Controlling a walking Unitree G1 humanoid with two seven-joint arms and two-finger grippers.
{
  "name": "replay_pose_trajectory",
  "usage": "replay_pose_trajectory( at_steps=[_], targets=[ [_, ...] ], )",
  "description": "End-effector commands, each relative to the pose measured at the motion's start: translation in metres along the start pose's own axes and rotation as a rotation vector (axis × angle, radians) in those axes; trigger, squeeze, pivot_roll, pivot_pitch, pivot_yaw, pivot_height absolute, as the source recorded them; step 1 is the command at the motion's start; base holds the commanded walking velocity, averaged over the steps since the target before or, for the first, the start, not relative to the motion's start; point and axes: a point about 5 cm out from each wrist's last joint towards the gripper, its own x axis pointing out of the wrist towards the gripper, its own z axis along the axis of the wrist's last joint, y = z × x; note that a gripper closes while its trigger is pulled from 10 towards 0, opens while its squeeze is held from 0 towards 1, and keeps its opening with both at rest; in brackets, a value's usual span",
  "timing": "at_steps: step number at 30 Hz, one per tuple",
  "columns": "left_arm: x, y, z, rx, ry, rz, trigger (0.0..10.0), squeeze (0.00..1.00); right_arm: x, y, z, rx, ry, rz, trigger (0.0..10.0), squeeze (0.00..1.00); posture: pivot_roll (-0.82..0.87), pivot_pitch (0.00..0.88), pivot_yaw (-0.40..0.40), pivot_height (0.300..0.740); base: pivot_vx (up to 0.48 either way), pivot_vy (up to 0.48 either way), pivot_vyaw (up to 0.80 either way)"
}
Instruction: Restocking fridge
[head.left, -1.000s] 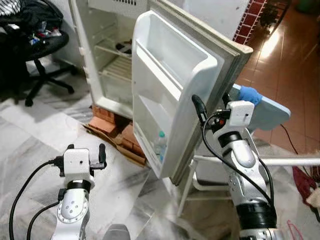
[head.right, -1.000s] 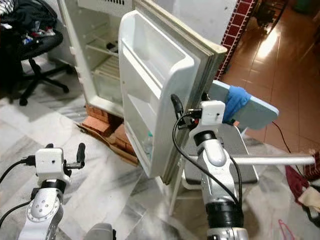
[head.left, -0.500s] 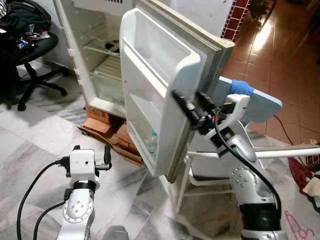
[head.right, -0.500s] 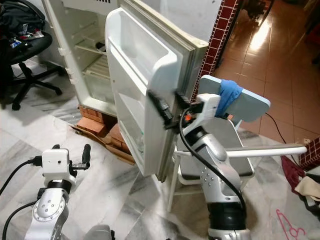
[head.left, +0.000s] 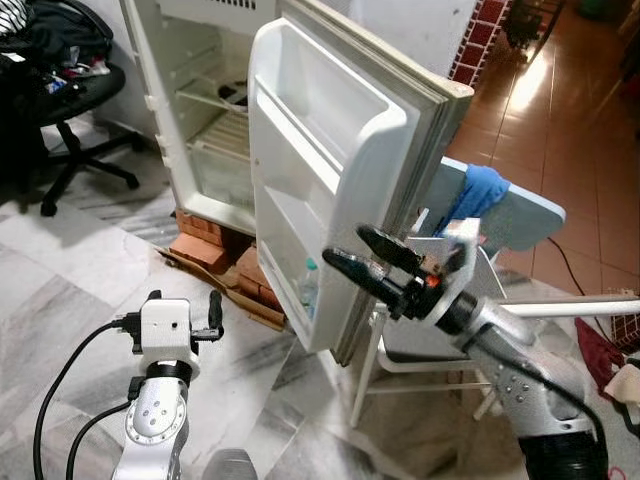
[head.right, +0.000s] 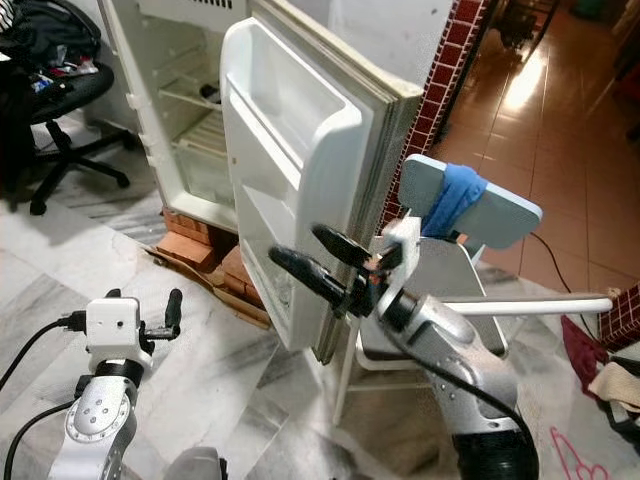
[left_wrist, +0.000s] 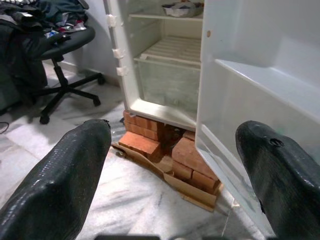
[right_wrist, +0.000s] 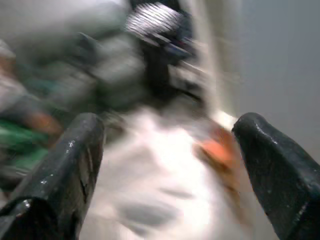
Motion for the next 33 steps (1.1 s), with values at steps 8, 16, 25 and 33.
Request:
replay_pose_trajectory(
  at_steps=[8, 16, 25, 33],
  targets=[
    [-0.001, 0.003, -0.003, 0.014, 0.009, 0.004, 10.0, 0.0, -0.014, -0.064, 0.03, -0.287, -0.097, -0.474, 10.0, 0.0, 0.14, 0.0, -0.072, 0.74, 0.0, 0.0, 0.0],
    [0.002, -0.002, -0.001, 0.008, 0.005, -0.012, 10.0, 0.0, 0.009, -0.069, 0.07, -0.347, -0.265, -0.526, 10.0, 0.0, 0.14, 0.0, -0.067, 0.74, 0.0, 0.0, 0.0],
    [0.004, -0.006, 0.0, 0.001, -0.001, -0.027, 10.0, 0.0, 0.067, -0.035, 0.096, -0.109, -0.407, -0.277, 10.0, 0.0, 0.14, 0.0, -0.064, 0.74, 0.0, 0.0, 0.0],
    [0.004, -0.008, 0.004, -0.007, -0.016, -0.033, 10.0, 0.0, 0.075, 0.084, 0.094, 0.142, -0.358, 0.582, 10.0, 0.0, 0.16, 0.0, -0.077, 0.74, 0.0, 0.0, 0.0]
  ],
)
